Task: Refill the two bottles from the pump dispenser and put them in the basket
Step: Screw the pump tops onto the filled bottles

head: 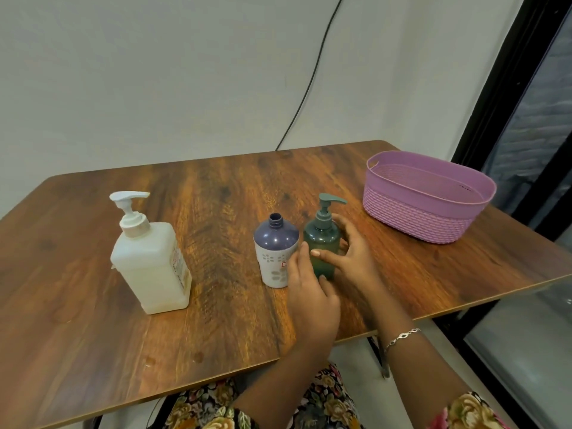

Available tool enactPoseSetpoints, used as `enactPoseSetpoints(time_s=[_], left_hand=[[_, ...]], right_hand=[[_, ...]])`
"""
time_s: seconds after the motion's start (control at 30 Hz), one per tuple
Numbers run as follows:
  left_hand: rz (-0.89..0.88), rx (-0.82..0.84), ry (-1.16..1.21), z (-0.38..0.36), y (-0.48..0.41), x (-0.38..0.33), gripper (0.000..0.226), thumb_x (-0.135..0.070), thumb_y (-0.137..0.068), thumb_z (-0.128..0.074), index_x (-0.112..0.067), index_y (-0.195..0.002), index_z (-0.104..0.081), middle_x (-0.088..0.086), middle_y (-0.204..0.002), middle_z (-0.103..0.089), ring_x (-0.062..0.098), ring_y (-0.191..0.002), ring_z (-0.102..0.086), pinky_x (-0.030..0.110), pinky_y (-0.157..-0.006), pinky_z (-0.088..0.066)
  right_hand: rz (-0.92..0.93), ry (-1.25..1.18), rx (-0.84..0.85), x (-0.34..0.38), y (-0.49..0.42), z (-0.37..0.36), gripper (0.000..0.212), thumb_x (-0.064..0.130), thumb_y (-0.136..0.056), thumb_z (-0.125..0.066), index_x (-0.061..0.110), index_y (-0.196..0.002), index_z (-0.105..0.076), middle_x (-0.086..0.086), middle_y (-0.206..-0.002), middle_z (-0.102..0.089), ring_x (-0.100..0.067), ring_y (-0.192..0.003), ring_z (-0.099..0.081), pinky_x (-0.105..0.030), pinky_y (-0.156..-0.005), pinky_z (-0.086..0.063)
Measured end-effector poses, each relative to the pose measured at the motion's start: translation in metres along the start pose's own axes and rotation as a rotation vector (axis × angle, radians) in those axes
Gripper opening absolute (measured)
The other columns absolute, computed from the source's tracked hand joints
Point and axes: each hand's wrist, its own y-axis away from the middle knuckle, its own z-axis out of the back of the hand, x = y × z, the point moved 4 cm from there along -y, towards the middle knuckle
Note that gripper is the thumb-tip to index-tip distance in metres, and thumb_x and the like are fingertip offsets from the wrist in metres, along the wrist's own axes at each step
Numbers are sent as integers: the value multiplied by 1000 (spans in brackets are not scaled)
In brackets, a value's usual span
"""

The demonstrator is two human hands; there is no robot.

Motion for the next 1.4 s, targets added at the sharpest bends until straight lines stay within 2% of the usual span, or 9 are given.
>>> enactPoseSetpoints(time_s=[0.13, 0.33, 0.47, 0.57, 0.87, 1.1, 1.2, 1.3, 1.4], left_hand=[[-302, -11, -96, 21, -3, -5, 50, -14, -82, -44, -14, -133, -42, 5, -129, -52, 14, -120, -45, 13, -98, -30], [-576, -196, -203, 62, -14, -7, 47, -14, -82, -48, -9, -128, -41, 7, -124, -51, 20, -122, -37, 31, -108, -26], [-610, -255, -283, 91, -22, 7, 48, -14, -83, -49, -8, -130, -38, 8, -131, -43, 25, -131, -32, 31, -112, -20], [-614, -264, -310, 109, -26, 18, 48, -12, -84, -48, -9, -130, -39, 9, -133, -45, 26, -134, -30, 33, -113, -22], [-572, -410, -286, 171, -41, 43, 51, -14, -87, -50, -7, -135, -34, 14, -144, -34, 29, -138, -26, 36, -116, -19], [-526, -466, -275, 246, -63, 79, 45, -23, -91, -46, -4, -131, -41, 16, -137, -46, 30, -133, -37, 44, -111, -29], [-385, -434, -212, 277, -86, 103, 44, -23, -90, -44, 2, -126, -49, 16, -131, -52, 31, -128, -43, 36, -111, -28], [-255, -348, -177, 305, -104, 121, 49, -31, -89, -37, 2, -121, -53, 14, -122, -58, 26, -117, -52, 31, -105, -35], [-99, -207, -120, 316, -127, 144, 53, -31, -87, -35, 5, -122, -52, 17, -124, -56, 27, -117, -51, 31, -100, -36]], right_hand=[[100, 134, -148, 17, 5, 7, 74, 20, -74, -76, 19, -137, -38, 1, -142, -42, -12, -131, -38, -30, -107, -33], [421, 346, -530, 58, 29, -9, 52, 26, -82, -64, 7, -128, -49, -7, -127, -52, -15, -120, -45, -8, -98, -30], [454, 388, -660, 66, 32, -25, 50, 30, -82, -56, 2, -124, -51, -16, -123, -51, -22, -116, -46, -4, -96, -27], [525, 410, -718, 75, 38, -39, 44, 22, -83, -58, -2, -120, -53, -22, -122, -50, -16, -117, -42, -3, -97, -27], [837, 423, -487, 113, 63, -140, 41, 20, -84, -57, 8, -123, -48, -11, -126, -47, -24, -118, -47, -33, -100, -40], [1019, 344, -354, 141, 87, -218, 29, 11, -83, -57, 11, -111, -51, -4, -111, -50, -18, -104, -50, -19, -96, -38], [1053, 285, -240, 154, 89, -258, 28, 4, -82, -53, 11, -109, -53, -6, -108, -54, -19, -100, -53, -26, -92, -42], [968, 233, -139, 170, 79, -302, 26, 5, -83, -47, 7, -107, -57, -11, -102, -62, -21, -95, -58, -28, -84, -48], [813, 185, -128, 181, 52, -340, 24, -2, -82, -49, 4, -101, -61, -6, -97, -63, -11, -89, -56, -12, -78, -42]])
